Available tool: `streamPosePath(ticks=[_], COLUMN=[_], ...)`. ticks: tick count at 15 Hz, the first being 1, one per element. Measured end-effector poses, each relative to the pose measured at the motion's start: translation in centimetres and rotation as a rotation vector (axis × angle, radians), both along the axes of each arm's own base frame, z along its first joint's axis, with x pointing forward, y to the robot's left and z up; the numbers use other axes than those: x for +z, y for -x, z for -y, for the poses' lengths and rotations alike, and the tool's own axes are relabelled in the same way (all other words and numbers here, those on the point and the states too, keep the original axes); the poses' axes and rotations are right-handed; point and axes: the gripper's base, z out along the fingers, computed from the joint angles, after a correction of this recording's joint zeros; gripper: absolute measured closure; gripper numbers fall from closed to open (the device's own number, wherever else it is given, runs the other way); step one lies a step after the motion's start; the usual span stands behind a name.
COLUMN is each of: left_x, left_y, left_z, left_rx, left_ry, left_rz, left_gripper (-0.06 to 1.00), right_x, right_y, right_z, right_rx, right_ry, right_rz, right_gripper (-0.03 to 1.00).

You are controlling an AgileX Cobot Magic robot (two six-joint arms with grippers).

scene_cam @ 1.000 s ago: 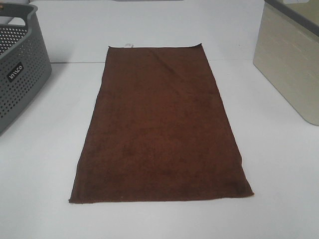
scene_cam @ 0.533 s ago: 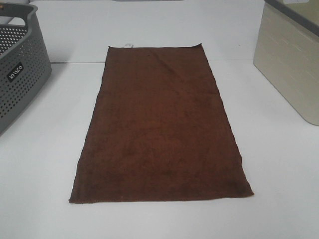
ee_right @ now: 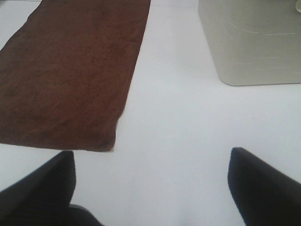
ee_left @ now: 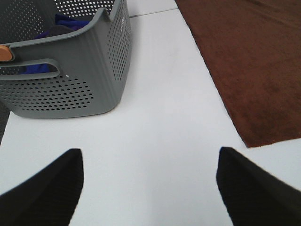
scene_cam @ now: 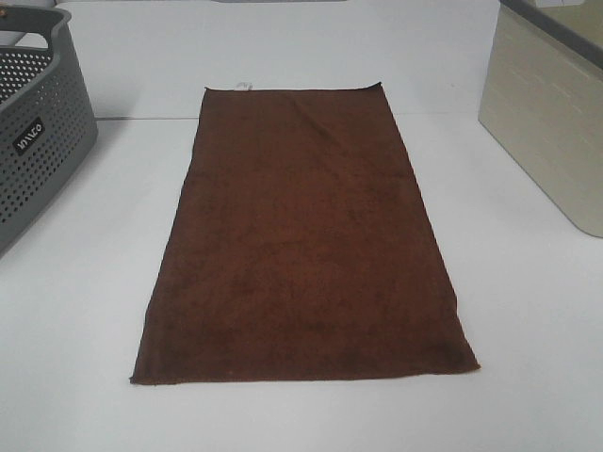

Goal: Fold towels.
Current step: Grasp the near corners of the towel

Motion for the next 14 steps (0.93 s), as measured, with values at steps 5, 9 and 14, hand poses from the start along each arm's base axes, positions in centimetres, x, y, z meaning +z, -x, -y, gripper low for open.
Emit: streamPosePath(ticks=[5, 9, 14], left_x=[0.0, 0.0, 0.9], left_y=[0.0, 0.0, -0.7], left_z=[0.0, 0.0, 0.0], left_rx=[0.0, 0.0, 0.029], left_ry=[0.0, 0.0, 0.056], left_rz=[0.0, 0.0, 0.032], left_gripper=[0.2, 0.2, 0.2], right_x=[0.0, 0.0, 1.8], right_y=[0.0, 0.0, -1.7], right_z=[0.0, 0.0, 0.1], right_rx=[0.0, 0.0, -0.012], right_ry=[0.0, 0.0, 0.005], right_rz=[0.0, 0.0, 0.007], right_gripper=[0.14, 0.14, 0.14])
